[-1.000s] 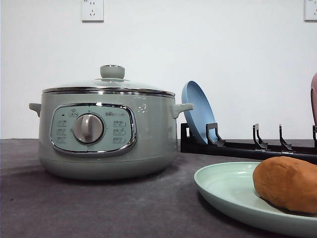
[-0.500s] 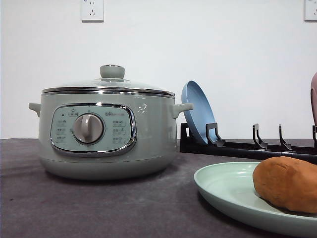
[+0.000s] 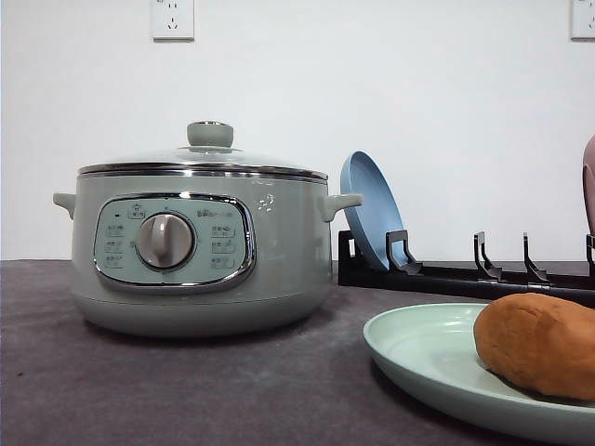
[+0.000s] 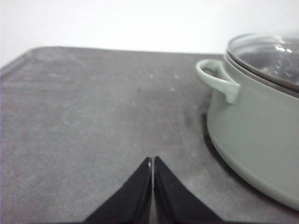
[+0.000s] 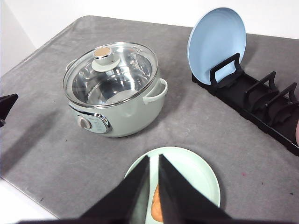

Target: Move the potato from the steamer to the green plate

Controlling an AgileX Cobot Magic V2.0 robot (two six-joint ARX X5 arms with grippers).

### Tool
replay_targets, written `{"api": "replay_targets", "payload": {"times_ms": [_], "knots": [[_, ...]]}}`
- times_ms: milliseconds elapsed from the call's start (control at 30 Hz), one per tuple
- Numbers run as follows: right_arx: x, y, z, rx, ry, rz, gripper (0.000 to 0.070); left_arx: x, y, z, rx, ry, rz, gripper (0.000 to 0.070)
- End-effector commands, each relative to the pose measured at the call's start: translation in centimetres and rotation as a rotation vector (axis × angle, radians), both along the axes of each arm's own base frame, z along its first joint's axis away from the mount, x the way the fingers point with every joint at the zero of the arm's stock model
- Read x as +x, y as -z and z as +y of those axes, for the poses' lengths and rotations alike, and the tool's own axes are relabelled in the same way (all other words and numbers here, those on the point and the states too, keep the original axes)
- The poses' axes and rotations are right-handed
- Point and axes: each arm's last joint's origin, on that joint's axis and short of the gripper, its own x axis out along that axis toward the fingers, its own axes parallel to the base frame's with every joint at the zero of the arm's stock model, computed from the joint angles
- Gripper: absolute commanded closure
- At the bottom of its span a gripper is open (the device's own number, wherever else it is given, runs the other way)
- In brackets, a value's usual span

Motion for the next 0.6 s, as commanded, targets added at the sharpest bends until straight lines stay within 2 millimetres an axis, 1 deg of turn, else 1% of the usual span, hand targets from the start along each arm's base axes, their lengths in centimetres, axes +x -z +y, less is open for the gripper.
{"api": "replay_targets", "payload": {"times_ms": [0, 200, 367, 567], "knots": [[-0.02, -0.39, 0.0, 0.01, -0.003, -0.013, 0.0678, 0.01, 0.24, 0.04, -0.024, -0.011, -0.032, 0.07], [-0.02, -0.39, 0.0, 0.01, -0.003, -0.013, 0.0678, -0.12, 0.44, 0.07, 0.0, -0.013, -0.021, 0.07], [-0.02, -0.39, 0.0, 0.01, -0.003, -0.013, 0.0678, -0.22, 1.14, 0.07, 0.014, -0.01, 0.052, 0.07], [-0.02, -0.4, 0.0, 0.01, -0.003, -0.013, 0.0678, -0.22, 1.16, 0.04, 0.018, 0.002, 0.055, 0.07]]}}
